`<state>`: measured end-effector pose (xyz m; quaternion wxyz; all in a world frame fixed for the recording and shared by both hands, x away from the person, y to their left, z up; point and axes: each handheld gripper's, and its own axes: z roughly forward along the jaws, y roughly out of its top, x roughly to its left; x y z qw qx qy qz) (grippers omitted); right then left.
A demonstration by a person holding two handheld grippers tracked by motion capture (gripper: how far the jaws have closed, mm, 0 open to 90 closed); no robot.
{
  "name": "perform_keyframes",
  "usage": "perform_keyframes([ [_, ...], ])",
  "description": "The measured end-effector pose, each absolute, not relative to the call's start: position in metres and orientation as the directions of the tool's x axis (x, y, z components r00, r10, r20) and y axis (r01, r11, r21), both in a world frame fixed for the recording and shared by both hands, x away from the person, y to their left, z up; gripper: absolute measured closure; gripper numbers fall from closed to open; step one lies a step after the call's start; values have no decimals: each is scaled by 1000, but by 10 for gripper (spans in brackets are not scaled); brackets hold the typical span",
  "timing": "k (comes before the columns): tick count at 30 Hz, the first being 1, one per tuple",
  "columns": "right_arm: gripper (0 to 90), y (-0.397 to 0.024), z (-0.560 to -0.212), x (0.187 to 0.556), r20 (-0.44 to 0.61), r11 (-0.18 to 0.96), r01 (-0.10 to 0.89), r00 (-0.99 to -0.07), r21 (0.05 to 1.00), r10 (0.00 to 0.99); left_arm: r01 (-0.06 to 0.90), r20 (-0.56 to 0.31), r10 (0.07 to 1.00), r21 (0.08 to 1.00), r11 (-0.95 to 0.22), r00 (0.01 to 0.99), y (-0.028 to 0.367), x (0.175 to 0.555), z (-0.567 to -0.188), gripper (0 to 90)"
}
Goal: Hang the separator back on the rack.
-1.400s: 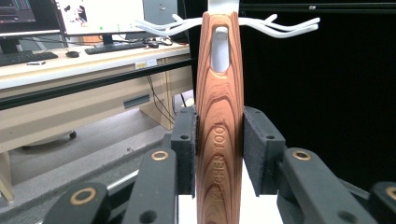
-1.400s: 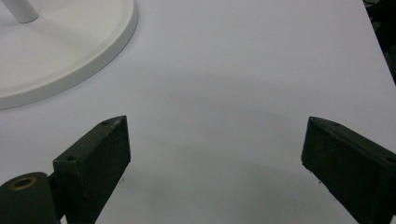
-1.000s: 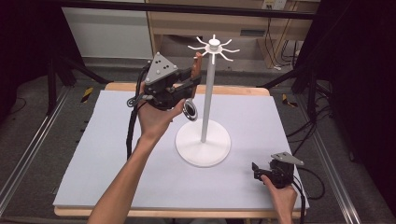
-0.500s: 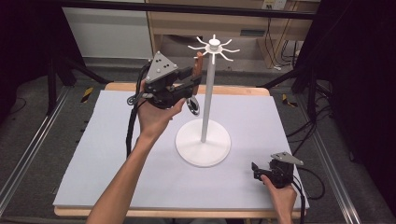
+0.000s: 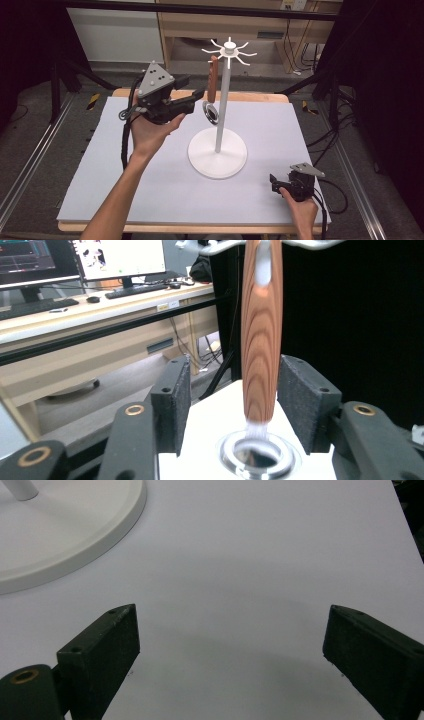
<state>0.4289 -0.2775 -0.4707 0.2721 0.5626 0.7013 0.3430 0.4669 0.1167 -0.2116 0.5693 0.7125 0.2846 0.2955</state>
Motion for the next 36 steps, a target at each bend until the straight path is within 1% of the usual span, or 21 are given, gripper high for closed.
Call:
perform_keyframes([
  [3,85,-278,-470,428,8,126,600,-215,790,977,79,100,746,977,-200,658,127,463,-217,444],
  [8,85,-279,-470,428,10,120,601,-208,790,978,27,153,743,974,-225,652,149,462,-228,425],
  [12,85,-278,-470,427,7,124,599,-213,791,977,92,101,760,974,-207,642,161,454,-245,414],
  [13,85,-277,-470,427,6,126,600,-214,790,977,84,112,759,973,-215,641,165,454,-249,412],
  [14,85,-276,-470,427,7,126,602,-213,788,977,125,81,768,971,-206,635,167,452,-254,410],
  [15,85,-276,-470,427,5,129,600,-216,790,976,119,86,769,971,-207,633,170,452,-258,408],
  [19,85,-276,-470,427,5,127,600,-213,790,977,146,68,777,968,-202,626,181,453,-276,402],
  [21,85,-276,-470,426,6,125,601,-211,790,977,171,50,779,965,-199,625,186,452,-284,396],
  [29,85,-276,-469,426,7,121,599,-206,791,979,228,32,795,950,-212,606,204,451,-318,385],
  [33,85,-276,-470,426,4,125,604,-207,788,978,277,12,810,937,-214,587,214,450,-345,380],
  [36,85,-276,-470,426,2,127,602,-209,788,978,300,5,815,928,-219,579,219,450,-355,378],
])
